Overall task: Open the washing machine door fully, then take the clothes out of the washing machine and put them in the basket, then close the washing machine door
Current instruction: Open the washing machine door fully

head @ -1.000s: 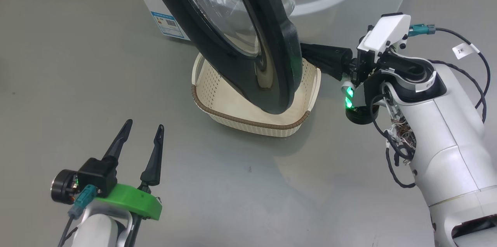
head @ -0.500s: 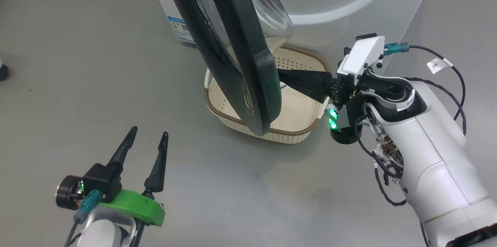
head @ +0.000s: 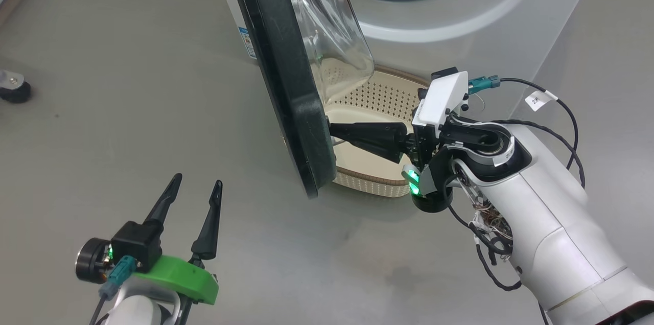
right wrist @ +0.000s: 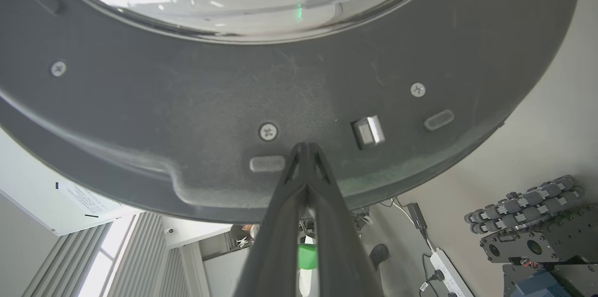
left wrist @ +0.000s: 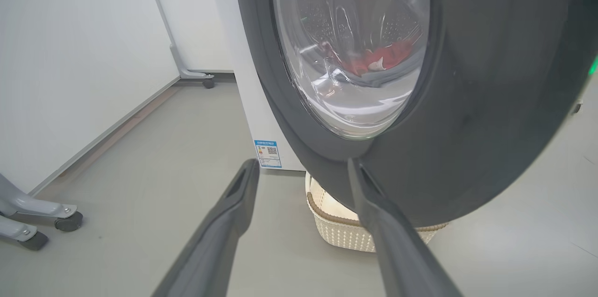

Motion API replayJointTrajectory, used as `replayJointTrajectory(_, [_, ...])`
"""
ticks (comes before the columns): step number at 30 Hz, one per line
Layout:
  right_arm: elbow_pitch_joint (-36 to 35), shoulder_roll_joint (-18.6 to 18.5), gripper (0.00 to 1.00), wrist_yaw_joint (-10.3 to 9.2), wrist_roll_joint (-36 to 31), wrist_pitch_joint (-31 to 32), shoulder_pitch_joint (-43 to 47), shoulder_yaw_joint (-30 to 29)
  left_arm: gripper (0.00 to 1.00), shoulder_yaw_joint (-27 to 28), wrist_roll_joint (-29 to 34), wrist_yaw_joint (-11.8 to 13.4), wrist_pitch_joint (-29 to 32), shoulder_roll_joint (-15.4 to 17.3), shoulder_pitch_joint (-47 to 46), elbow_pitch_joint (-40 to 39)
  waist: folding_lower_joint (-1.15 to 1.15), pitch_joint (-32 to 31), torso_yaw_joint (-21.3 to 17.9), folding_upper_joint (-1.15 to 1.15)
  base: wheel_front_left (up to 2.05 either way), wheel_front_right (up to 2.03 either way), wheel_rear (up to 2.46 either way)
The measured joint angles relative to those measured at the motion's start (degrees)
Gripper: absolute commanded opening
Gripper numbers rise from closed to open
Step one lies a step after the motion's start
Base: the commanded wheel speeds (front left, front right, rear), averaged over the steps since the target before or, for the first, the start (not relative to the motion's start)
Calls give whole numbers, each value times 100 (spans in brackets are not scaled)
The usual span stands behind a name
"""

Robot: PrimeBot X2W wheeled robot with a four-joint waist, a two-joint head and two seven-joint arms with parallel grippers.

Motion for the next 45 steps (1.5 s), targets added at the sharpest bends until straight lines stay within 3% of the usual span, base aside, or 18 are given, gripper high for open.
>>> replayJointTrajectory(7, [-36,10,0,-42,203,-293,12,-1,100,107,9,0,0,-21,64,-1,0,-67,14,0,0,0,0])
replayJointTrajectory(15, [-20,12,0,-8,-365,-902,30,-63,100,397,143,0,0,-2,92,-18,0,-266,-164,0,0,0,0])
replayJointTrajectory(25, [-124,-669,0,512,-1761,-1766,310,435,100,745,185,0,0,119,299,-35,0,-556,-553,0,0,0,0])
replayJointTrajectory(29, [-302,-928,0,761,-2573,-2304,425,733,100,870,250,0,0,188,403,-65,0,-687,-765,0,0,0,0])
replayJointTrajectory(34, [-467,-1303,0,933,-3666,-3215,634,1017,100,993,308,0,0,275,568,-99,0,-835,-1051,0,0,0,0])
replayJointTrajectory(39, [-654,-1571,0,911,-4664,-4142,868,1236,100,1021,339,0,0,288,628,-164,0,-952,-1336,0,0,0,0])
replayJointTrajectory(45, [-832,-1783,0,567,-5551,-5086,1248,1446,100,1049,392,0,0,289,668,-231,0,-1031,-1632,0,0,0,0])
